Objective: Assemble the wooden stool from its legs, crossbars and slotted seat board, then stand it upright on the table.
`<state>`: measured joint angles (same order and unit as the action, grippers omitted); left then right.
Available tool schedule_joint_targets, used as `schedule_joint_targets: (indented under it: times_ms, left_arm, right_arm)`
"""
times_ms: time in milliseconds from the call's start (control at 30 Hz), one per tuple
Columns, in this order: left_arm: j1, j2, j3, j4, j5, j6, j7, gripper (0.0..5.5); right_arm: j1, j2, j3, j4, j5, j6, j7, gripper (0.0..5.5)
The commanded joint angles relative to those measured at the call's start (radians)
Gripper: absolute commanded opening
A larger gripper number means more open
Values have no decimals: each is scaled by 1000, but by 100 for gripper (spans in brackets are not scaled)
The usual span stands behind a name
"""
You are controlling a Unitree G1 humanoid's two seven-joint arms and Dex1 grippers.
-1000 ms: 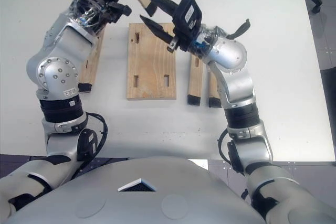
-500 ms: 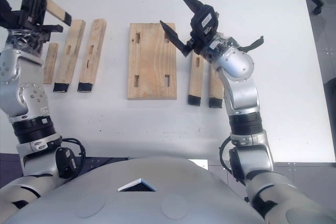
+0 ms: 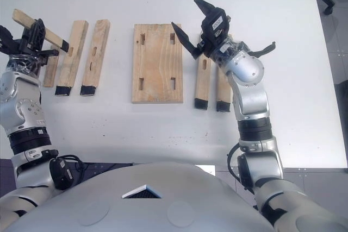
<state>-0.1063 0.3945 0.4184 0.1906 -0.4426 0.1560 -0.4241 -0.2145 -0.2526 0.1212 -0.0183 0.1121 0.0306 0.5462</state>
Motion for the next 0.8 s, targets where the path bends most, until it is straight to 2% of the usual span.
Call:
schedule_joint_targets:
  times_ms: [33,367,600,800]
  left_arm:
    - [13,-6,-1,3,2,-11,-6,37]
    - [54,-16,-55,100,75,-82,-17,37]
    - [89,-55,-116,376,151,-252,-30,37]
    - [95,-53,-140,451,144,-310,-46,37]
  right_arm:
    - [-11,-15,0,4,-12,-12,3,379]
    - [-14,-17,5,20,-19,-16,4,379]
    - [-14,-11,12,23,-25,-15,7,379]
    - [-19,-14,8,26,-26,-12,9,379]
